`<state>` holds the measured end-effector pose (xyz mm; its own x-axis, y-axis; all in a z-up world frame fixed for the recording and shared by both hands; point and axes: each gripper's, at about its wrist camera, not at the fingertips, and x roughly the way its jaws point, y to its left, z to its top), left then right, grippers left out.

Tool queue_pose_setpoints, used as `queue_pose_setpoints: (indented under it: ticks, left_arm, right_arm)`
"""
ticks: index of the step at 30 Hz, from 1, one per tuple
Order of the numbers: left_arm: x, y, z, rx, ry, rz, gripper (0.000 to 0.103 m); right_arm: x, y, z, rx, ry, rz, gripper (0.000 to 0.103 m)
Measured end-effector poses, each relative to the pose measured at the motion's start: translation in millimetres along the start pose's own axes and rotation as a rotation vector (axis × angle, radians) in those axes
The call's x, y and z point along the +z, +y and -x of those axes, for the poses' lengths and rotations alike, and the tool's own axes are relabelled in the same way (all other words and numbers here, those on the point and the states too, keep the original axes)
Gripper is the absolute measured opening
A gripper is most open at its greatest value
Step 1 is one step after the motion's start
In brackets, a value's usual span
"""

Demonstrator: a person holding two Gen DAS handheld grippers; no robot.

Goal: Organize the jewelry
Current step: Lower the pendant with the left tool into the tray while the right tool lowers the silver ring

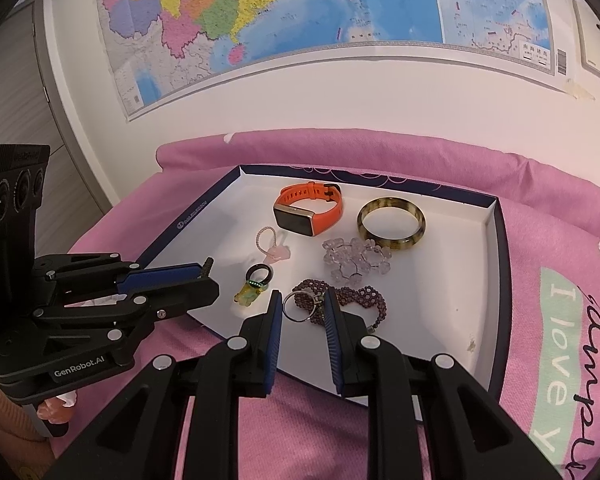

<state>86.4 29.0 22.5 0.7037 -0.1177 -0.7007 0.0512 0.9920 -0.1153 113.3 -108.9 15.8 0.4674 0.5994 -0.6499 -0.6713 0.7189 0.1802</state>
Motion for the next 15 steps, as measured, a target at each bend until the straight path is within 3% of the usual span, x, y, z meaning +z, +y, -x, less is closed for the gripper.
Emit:
queue_pose_setpoints:
  ticks: [15]
  left_arm:
    - [0.7, 2.3, -7.1, 0.005, 0.013, 0.007, 0.016]
  right_arm:
    - [-0.2, -2.0, -5.9, -0.003, 0.011, -0.010, 0.019]
